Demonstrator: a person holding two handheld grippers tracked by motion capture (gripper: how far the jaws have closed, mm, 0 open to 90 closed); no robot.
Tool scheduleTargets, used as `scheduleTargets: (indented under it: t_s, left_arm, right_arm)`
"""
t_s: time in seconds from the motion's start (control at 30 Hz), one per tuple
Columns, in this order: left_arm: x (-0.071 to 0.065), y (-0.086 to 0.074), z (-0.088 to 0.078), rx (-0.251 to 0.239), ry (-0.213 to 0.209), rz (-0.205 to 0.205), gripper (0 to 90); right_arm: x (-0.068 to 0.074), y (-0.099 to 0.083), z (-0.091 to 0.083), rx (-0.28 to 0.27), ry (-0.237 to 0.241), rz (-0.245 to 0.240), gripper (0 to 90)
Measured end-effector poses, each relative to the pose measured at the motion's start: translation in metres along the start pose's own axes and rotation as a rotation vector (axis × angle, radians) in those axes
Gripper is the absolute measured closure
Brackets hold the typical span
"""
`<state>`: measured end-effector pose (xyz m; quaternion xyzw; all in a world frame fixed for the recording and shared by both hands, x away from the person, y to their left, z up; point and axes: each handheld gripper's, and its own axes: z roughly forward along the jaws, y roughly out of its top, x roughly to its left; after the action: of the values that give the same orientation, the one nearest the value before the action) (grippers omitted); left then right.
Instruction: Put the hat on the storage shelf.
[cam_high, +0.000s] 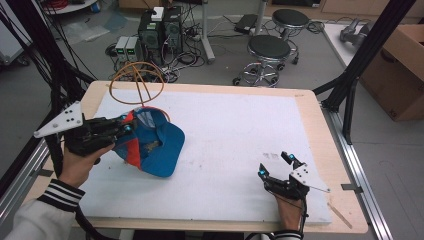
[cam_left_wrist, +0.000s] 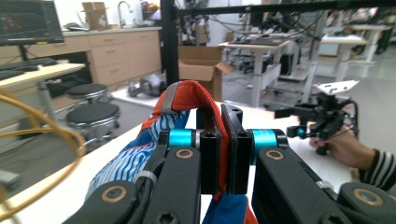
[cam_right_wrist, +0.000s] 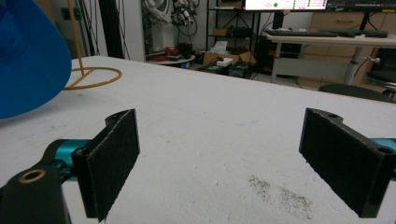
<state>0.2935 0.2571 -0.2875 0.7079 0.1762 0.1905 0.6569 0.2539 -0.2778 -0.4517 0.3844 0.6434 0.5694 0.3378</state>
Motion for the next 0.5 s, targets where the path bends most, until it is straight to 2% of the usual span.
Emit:
scheduleTargets:
  t_s: [0.13, 0.33, 0.5]
  left_arm:
    - [0.003, 0.007, -0.008, 0.028, 0.026, 0.02, 85.9]
    - [0.005, 0.004, -0.02, 0.081, 0.058, 0.031, 86.0]
    - [0.003, -0.001, -0.016, 0.101, 0.065, 0.026, 86.1]
  right_arm:
    - [0.0, 0.0, 0.0, 0.001, -0.001, 0.0, 11.4]
    - [0.0, 0.0, 0.0, 0.0, -0.002, -0.001, 11.4]
    - [0.0, 0.0, 0.0, 0.002, -0.004, -0.005, 11.4]
